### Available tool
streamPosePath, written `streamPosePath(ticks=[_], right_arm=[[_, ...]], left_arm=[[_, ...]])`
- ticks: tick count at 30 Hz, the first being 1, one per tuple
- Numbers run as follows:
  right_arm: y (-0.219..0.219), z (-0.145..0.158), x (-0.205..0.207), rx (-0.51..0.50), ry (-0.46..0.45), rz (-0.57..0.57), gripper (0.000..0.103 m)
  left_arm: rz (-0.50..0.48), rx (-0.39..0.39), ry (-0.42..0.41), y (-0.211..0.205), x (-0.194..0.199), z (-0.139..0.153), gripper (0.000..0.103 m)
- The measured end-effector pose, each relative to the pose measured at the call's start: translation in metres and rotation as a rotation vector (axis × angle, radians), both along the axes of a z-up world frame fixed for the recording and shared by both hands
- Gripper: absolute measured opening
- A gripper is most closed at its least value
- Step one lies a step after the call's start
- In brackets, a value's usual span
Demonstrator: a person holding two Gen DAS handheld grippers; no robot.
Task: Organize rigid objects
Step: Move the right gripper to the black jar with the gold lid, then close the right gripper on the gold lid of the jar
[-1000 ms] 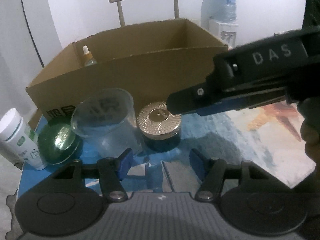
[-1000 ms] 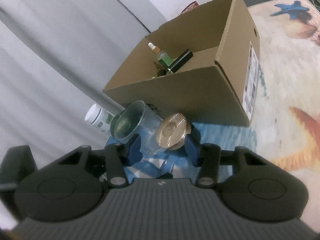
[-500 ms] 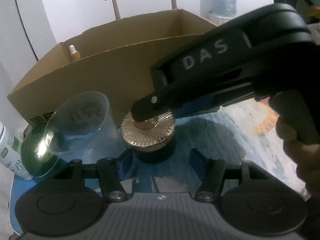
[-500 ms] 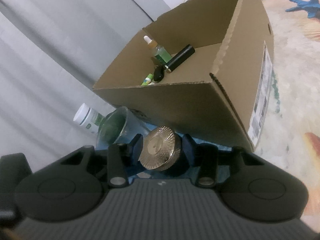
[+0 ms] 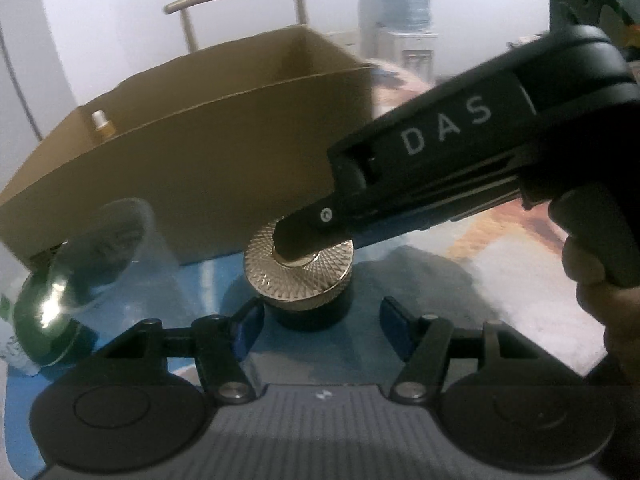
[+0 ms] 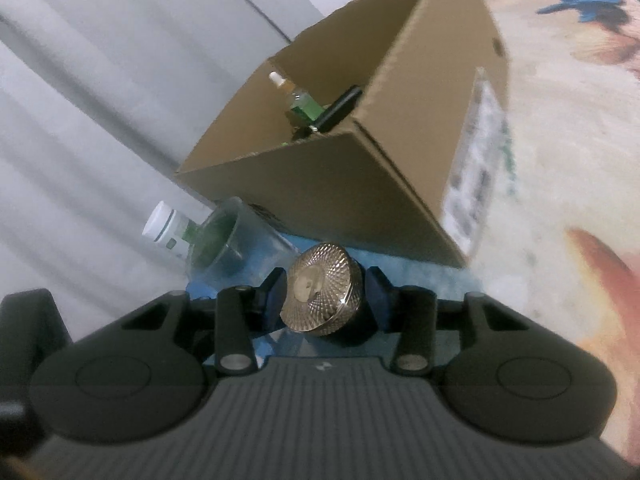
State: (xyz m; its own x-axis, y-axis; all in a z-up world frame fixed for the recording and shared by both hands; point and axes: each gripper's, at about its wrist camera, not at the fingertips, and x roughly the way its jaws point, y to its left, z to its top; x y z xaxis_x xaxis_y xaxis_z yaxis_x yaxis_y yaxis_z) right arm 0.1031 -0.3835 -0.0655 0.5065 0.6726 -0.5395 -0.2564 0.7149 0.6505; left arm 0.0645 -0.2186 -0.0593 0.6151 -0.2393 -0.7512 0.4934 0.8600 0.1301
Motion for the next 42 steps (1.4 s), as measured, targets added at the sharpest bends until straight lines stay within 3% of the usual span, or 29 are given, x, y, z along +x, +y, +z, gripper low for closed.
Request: streamPosePath(ticks=[6,11,16,19,21,33,38,42], right_arm=[[-0.022,0.001,-0.033,-0.025,0.022,-0.076,0.044],[-0.037,0.000,-0.054,-0.004,0.048,-0.145,0.044],[-0.041,-0.003,-0.062,0.025,0.056,-0.197,0.044],[-0.038,-0.007,-0.058,0.011,0.067,-0.207,0.044],[-0.034,-0.009,-0.056,0.003,0.077,-0.207,0.041],[-0.023,-0.007,-0.079,-0.006,0.104,-0.206,0.040],[-0.025,-0.009,-0.088,0.023,0.115,-0.219,0.040],[-0.027,-0.011,-0.084,0.032,0.120,-0.224,0.041]], left_arm=[[-0.101,-0.023,0.003,-0.007,-0.023,0.001,0.064],[-0.114,-0.006,-0.036,-0.004,-0.030,0.003,0.064],[-0.111,0.033,-0.020,-0.014,-0.005,-0.007,0.065],[-0.109,0.028,-0.019,-0.018,-0.001,-0.007,0.064],[-0.111,0.020,-0.011,-0.020,0.000,-0.007,0.057],[-0.150,0.026,0.032,-0.018,-0.004,0.003,0.056],[-0.143,0.026,0.034,-0.020,-0.001,0.001,0.066],[-0.143,0.012,0.033,-0.018,-0.017,-0.001,0.068]])
